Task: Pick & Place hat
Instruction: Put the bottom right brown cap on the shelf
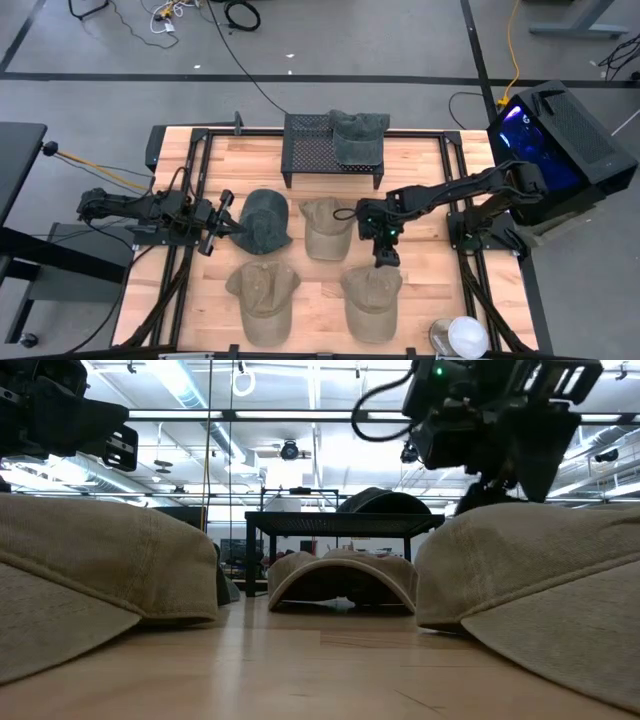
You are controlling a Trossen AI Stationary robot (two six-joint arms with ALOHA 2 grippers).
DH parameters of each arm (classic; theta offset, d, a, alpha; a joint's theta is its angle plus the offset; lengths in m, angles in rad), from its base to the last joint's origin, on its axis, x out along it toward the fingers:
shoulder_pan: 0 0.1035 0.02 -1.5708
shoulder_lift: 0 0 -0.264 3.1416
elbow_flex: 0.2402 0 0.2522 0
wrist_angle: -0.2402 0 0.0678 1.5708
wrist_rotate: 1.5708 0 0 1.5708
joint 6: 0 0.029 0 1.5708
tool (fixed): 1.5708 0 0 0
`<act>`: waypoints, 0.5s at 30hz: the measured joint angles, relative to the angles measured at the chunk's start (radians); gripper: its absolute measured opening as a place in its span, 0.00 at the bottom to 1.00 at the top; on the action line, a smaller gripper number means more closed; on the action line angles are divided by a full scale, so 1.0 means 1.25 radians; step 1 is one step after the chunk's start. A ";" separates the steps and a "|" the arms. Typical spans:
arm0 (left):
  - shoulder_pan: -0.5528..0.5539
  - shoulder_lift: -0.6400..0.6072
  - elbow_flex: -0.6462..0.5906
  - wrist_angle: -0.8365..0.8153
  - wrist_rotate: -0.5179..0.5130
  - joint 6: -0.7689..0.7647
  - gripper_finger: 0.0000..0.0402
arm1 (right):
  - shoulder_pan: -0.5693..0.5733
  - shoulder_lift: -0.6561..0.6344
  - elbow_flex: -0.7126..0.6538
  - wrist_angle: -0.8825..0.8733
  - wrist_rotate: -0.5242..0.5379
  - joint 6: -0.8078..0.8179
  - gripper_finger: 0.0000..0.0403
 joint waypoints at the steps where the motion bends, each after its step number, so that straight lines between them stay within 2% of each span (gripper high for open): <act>1: 0.000 0.000 0.000 0.000 0.000 0.000 0.01 | 0.000 0.000 -0.008 0.007 -0.011 0.000 0.60; 4: 0.000 0.000 0.000 0.000 0.000 0.000 0.01 | 0.000 0.000 -0.026 0.018 -0.042 0.000 0.60; 15: 0.000 0.000 0.000 0.000 0.000 0.000 0.01 | -0.001 0.001 -0.088 0.113 -0.067 0.019 0.60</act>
